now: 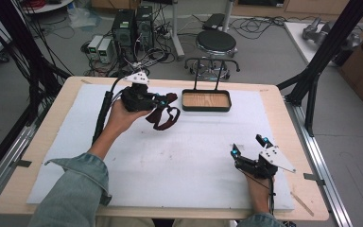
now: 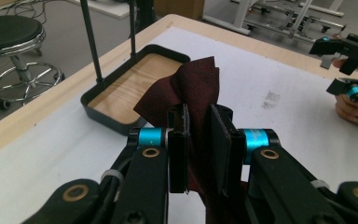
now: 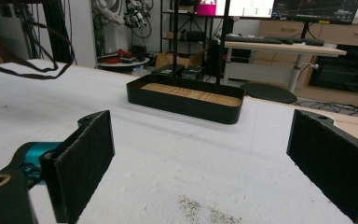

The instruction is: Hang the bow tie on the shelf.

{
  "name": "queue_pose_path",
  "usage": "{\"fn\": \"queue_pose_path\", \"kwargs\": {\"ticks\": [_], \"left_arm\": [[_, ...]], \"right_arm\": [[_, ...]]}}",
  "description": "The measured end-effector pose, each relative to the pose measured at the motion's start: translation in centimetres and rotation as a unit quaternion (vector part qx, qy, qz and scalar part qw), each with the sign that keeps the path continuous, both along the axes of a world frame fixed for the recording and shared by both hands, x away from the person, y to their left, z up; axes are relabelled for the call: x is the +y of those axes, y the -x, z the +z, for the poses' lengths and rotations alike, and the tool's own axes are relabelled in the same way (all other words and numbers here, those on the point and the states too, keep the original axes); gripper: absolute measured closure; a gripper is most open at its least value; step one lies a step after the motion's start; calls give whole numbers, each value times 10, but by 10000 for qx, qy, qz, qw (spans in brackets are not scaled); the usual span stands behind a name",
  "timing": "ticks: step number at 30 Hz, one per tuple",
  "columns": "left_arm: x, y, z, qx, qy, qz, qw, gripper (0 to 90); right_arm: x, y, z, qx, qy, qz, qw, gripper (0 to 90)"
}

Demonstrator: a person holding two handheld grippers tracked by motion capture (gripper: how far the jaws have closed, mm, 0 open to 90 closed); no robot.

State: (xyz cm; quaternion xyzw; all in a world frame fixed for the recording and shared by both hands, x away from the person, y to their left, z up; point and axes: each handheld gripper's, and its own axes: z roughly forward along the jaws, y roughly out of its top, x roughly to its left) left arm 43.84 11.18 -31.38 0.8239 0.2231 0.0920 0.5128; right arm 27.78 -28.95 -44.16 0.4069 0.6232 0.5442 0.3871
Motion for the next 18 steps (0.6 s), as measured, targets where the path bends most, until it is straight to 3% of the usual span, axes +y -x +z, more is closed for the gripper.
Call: {"fn": "queue_pose_path", "kwargs": {"ticks": [5,8,18], "left_arm": [[-12,-14,4,25,-104,-58,9999,774],[-23,-29,9,12,-143,-93,9999,774],[-39,-59,20,17,-133,-207,9997,776]], "right_arm": [[0,0,0,3,6,3,10000,65],[-1,0,0,6,-50,6,10000,65],[-1,-1,0,25,-67,8,10000,65]]}}
